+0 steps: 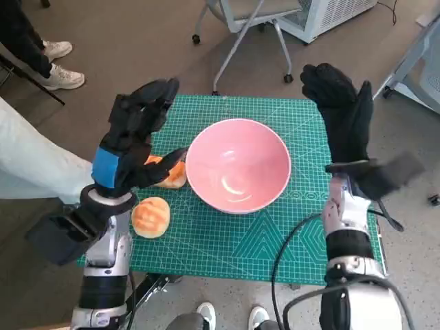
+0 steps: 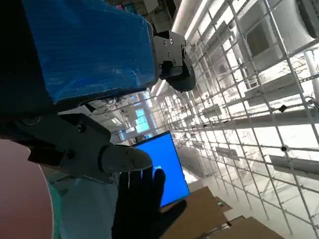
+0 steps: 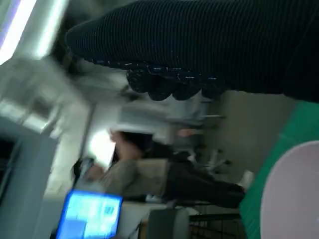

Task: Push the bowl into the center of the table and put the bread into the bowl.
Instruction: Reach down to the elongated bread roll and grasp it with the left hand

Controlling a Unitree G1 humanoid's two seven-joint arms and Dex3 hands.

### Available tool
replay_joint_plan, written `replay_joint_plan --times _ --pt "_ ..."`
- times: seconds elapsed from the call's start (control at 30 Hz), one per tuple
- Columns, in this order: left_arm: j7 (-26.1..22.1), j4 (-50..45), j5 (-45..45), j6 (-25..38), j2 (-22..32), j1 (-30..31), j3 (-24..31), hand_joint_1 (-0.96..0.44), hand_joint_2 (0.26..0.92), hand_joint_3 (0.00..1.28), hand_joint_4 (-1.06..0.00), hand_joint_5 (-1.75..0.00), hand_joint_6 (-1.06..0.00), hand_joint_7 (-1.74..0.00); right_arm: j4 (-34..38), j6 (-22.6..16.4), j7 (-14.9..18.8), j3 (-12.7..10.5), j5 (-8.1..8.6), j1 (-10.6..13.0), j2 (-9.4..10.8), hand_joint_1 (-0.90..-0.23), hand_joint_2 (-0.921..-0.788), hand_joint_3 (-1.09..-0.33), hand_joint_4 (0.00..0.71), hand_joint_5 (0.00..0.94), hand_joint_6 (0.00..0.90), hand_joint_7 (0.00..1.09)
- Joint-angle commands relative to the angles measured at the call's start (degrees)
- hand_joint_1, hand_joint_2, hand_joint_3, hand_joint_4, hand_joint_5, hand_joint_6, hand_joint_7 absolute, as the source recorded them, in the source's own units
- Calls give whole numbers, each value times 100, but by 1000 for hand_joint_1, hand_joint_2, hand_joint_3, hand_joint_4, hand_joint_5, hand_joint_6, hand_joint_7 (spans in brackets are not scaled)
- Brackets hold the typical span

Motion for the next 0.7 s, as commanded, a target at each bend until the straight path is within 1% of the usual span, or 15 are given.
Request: replay_joint_plan --times 0.03,0.2,0.4,0.6,0.7 --pt "-42 60 -46 93 -33 -160 -54 -185 912 270 -269 -26 -8 -743 -458 66 176 204 49 389 -16 -679 -921 -726 224 17 283 154" --pt "-143 78 -114 145 -30 -226 -67 -184 911 262 -278 -29 -7 -750 -828 64 229 369 35 572 -51 -670 -921 -724 222 14 276 161" --pt "-270 93 -182 170 -29 -283 -76 -197 911 254 -285 -32 -4 -760 -1132 108 210 511 21 725 -63 -673 -921 -721 223 12 268 171" --pt "-378 153 -221 146 -17 -354 -74 -198 911 248 -286 -33 -1 -772 -1247 94 135 630 -62 791 -74 -683 -921 -726 225 10 265 184" --pt "-417 161 -221 132 -6 -369 -67 -198 911 246 -287 -33 0 -777 -1291 95 114 674 -75 818 -65 -686 -921 -728 225 10 260 190"
